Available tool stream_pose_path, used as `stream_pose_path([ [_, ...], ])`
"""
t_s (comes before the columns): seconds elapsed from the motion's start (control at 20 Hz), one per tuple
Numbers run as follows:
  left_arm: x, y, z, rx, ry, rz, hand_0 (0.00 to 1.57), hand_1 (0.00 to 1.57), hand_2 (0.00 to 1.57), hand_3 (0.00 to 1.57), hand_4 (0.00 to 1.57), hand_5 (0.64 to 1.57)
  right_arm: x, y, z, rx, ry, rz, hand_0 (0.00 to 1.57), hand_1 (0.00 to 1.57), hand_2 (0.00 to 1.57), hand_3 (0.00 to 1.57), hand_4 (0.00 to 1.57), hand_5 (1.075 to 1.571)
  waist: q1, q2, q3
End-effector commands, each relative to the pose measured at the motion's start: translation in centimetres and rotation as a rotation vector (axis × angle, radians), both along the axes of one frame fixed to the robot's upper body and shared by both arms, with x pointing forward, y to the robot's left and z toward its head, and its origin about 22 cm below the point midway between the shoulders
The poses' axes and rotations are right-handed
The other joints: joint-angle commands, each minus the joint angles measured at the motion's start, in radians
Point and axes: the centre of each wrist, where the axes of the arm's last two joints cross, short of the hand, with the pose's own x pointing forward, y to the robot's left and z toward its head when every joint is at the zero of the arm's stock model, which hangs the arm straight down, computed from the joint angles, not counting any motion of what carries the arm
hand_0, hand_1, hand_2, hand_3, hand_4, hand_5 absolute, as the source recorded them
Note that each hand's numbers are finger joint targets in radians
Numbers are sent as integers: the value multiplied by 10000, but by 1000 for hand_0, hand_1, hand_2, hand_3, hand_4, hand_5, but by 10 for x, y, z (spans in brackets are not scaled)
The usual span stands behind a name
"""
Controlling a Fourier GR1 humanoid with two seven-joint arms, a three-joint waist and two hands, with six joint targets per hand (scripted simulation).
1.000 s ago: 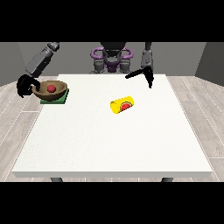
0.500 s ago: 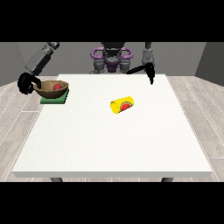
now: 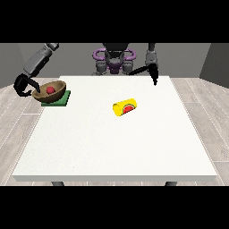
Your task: Pick the cup and pour the ball into the bowl, then pick the bowl and place it on the pad
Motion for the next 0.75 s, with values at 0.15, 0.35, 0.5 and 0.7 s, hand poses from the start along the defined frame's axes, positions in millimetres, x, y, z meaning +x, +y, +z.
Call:
stream_pose_path([
  [0.15,-15,2,5,146,111,36,0,0,0,0,0,1565,-1,-10,24,-583,280,-607,0,0,405,238,0,1487,35,-222,-3],
  [0.35,-17,8,-9,-128,227,171,0,0,0,0,0,1568,-4,-12,25,-621,332,-479,0,0,357,259,0,1489,-96,-270,-7],
  [0.5,-10,4,-13,-179,857,15,0,0,0,0,0,1569,2,-5,19,-422,512,-423,0,0,255,56,0,1493,-204,-964,-12],
  [0.7,-7,12,-47,-424,1416,327,0,0,0,0,0,1569,-21,-38,101,-324,-63,478,0,0,189,288,0,1503,-468,-1476,-34],
])
